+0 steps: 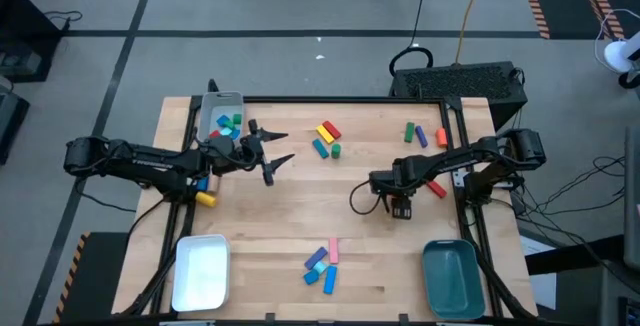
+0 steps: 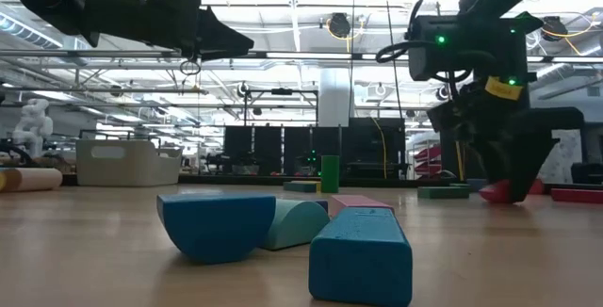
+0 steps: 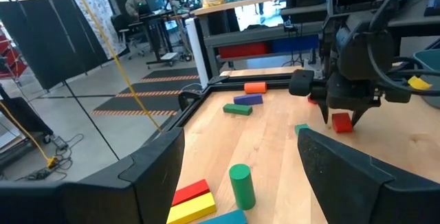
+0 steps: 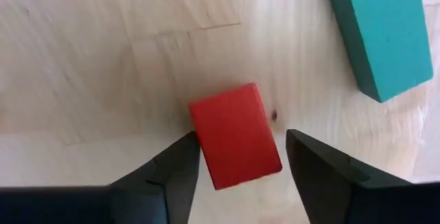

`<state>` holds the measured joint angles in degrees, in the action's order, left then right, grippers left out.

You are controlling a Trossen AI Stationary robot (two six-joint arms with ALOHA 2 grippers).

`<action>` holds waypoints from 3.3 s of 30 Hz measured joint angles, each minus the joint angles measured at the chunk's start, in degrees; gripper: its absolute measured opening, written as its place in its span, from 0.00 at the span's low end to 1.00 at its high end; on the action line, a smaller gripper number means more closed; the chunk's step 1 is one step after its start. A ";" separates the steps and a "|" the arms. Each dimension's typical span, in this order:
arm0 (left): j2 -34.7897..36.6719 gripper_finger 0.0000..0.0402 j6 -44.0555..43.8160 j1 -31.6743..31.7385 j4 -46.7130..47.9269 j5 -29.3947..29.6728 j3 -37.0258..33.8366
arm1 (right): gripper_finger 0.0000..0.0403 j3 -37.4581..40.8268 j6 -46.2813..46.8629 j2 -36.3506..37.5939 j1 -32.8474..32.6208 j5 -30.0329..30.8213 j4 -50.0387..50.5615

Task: Sort blocks by size
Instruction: Put the red half-circle block into the gray bin

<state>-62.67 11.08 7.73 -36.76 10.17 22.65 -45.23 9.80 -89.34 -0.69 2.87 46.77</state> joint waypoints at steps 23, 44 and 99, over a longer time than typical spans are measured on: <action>-17.70 0.71 24.47 -9.80 -17.79 -5.32 0.04 | 0.28 0.00 -0.22 0.00 0.98 -6.38 -59.92; -29.08 0.85 42.66 -17.29 -22.39 5.43 10.54 | 0.29 0.00 6.67 0.02 0.59 -9.00 -80.34; -29.61 0.47 38.72 -17.50 -23.31 15.29 12.09 | 0.74 -0.03 17.29 4.20 1.76 2.04 -74.86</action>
<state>-92.27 49.80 -9.78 -60.08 25.45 34.74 -45.26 27.09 -85.14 1.07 4.91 -28.09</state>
